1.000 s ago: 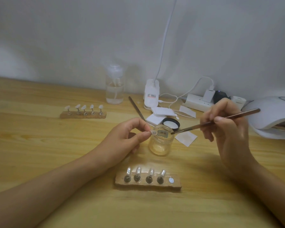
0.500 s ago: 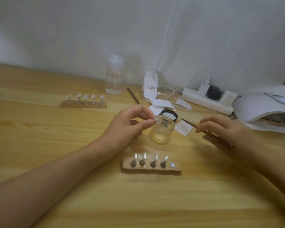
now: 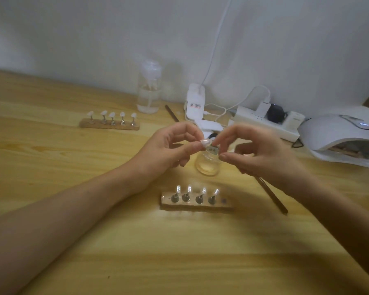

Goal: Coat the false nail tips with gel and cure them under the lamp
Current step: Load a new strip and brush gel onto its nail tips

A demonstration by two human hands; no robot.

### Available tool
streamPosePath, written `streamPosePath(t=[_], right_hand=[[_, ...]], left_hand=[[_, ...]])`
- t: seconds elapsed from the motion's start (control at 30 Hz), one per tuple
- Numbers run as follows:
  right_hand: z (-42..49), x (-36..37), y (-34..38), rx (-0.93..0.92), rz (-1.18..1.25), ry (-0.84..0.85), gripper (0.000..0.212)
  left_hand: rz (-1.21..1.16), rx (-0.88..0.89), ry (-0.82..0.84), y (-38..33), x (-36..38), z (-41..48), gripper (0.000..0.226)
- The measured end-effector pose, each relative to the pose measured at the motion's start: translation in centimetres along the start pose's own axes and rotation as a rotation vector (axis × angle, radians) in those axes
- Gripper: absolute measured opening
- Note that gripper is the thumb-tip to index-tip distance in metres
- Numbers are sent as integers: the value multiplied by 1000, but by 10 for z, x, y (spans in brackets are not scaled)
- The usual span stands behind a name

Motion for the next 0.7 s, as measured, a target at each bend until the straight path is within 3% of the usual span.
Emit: streamPosePath(t=[0.2, 0.5, 0.63, 0.7], right_hand=[[10, 19, 11, -56, 189, -46, 17], [8, 20, 30, -206, 57, -44, 8], [1, 15, 11, -74, 198, -10, 11], [-12, 13, -11, 37, 234, 34, 16]], left_hand=[[-138, 0, 37, 0, -3, 2, 18], [-172, -31, 133, 4, 3, 1, 16], [-157, -56, 124, 5, 3, 1, 9], [-194, -98, 30, 9, -4, 2, 19]])
Point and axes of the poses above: each hand's wrist, its own z-axis towards the middle knuckle, its own x-axis out of the palm, y = z × x, the point moved 9 cm from there along z, towards the middle knuckle, and after that the axes turned 4 degrees about x, right-handed, at the moved point
